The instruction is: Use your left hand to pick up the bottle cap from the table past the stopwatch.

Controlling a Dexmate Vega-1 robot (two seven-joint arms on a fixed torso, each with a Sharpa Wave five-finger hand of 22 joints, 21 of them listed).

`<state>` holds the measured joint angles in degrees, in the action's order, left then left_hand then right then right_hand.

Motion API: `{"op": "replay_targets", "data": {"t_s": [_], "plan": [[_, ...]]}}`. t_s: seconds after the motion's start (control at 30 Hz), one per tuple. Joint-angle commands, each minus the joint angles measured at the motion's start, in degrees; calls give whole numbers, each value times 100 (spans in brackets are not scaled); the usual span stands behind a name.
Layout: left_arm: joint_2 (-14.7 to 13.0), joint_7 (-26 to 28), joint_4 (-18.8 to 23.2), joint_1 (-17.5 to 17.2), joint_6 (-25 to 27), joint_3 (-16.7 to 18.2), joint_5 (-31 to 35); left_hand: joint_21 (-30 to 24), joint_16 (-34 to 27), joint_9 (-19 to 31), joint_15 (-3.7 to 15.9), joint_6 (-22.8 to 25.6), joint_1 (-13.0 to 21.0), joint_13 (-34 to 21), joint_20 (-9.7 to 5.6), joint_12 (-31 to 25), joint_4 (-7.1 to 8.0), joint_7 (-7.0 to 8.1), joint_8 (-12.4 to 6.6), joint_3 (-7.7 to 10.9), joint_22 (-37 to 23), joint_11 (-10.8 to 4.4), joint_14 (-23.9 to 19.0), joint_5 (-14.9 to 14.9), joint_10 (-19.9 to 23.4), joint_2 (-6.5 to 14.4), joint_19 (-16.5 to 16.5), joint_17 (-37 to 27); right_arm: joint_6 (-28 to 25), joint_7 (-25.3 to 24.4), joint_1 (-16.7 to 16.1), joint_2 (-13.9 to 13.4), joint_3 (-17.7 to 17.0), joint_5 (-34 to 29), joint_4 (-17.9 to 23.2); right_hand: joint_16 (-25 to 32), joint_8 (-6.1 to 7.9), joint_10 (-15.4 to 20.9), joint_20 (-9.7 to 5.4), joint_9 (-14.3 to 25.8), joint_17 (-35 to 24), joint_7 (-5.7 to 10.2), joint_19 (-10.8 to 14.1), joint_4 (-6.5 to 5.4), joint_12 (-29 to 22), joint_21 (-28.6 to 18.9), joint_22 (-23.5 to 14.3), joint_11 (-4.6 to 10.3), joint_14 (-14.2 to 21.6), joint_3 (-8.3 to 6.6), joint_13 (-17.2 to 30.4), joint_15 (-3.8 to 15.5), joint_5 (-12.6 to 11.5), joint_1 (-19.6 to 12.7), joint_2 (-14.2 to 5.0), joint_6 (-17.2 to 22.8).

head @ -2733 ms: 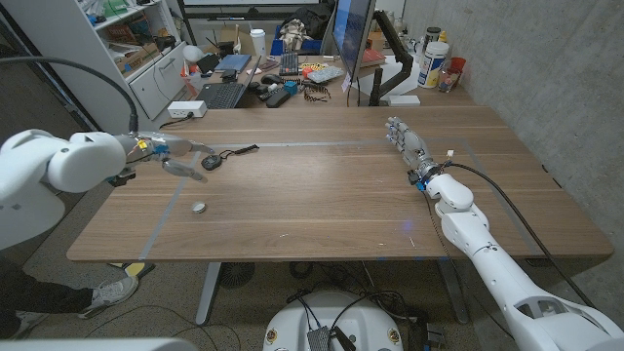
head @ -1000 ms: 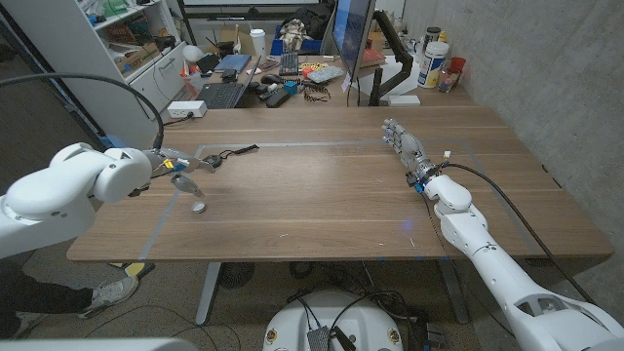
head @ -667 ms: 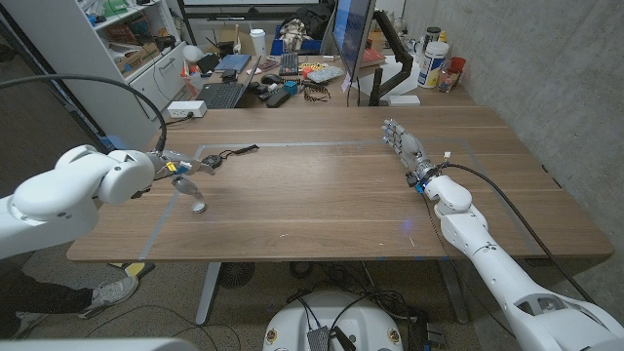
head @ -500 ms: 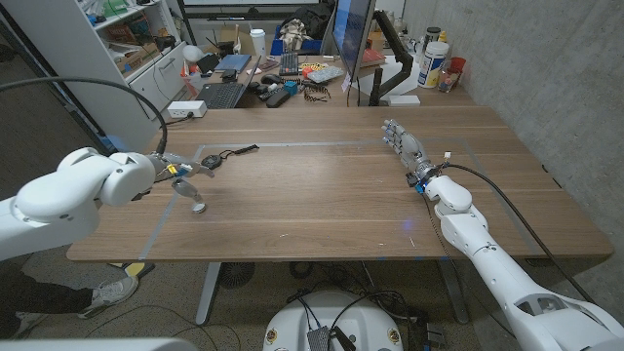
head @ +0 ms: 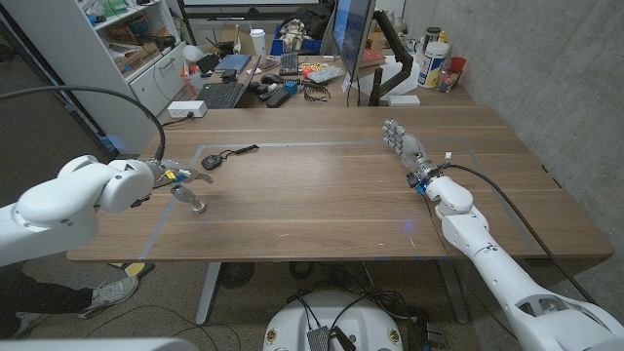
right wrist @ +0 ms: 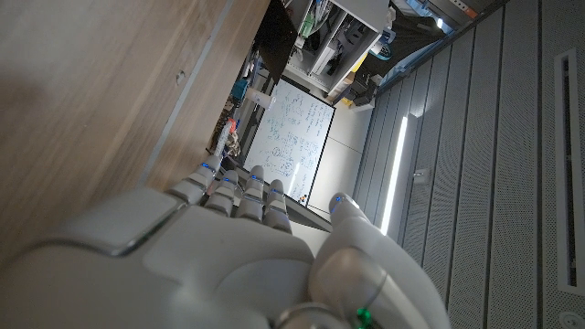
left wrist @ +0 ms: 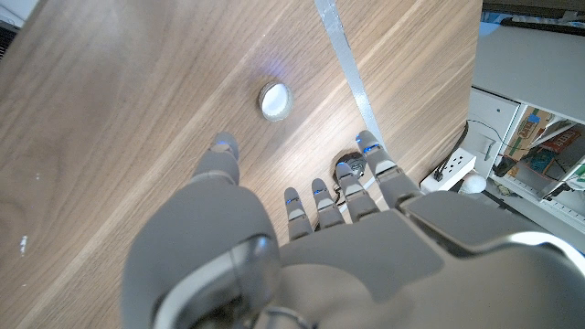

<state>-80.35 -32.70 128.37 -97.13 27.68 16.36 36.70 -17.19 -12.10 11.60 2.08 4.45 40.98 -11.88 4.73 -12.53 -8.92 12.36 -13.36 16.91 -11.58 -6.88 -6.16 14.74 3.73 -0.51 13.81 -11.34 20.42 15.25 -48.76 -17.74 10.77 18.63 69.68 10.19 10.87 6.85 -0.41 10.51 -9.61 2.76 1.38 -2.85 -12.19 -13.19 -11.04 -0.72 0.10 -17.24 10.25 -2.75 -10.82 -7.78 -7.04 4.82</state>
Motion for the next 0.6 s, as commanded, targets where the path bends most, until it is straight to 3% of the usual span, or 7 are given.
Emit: {"op": "replay_targets", "data": {"t_s": [0.03,0.6], "plan": [[176,126,-113,-258,-30,183,29,-15,-34,19,339,52,75,-16,-4,-24,10,29,-32,-6,-22,-32,-49,-12,32,12,40,-16,-62,-41,-37,-39,14,-25,111,5,15,-11,-15,27,-13,41,50,-4,15,27,-29,8,-5,16,33,-48,-25,25,13,1],[273,309,-360,-331,118,223,2,22,-25,21,352,131,135,-18,42,-59,31,29,-56,-18,-7,2,-76,-21,148,3,-22,-26,-102,-63,-58,-69,42,-45,156,2,16,-15,-33,27,-12,40,54,-10,17,28,-29,6,-4,21,33,-52,-29,38,18,4]]}}
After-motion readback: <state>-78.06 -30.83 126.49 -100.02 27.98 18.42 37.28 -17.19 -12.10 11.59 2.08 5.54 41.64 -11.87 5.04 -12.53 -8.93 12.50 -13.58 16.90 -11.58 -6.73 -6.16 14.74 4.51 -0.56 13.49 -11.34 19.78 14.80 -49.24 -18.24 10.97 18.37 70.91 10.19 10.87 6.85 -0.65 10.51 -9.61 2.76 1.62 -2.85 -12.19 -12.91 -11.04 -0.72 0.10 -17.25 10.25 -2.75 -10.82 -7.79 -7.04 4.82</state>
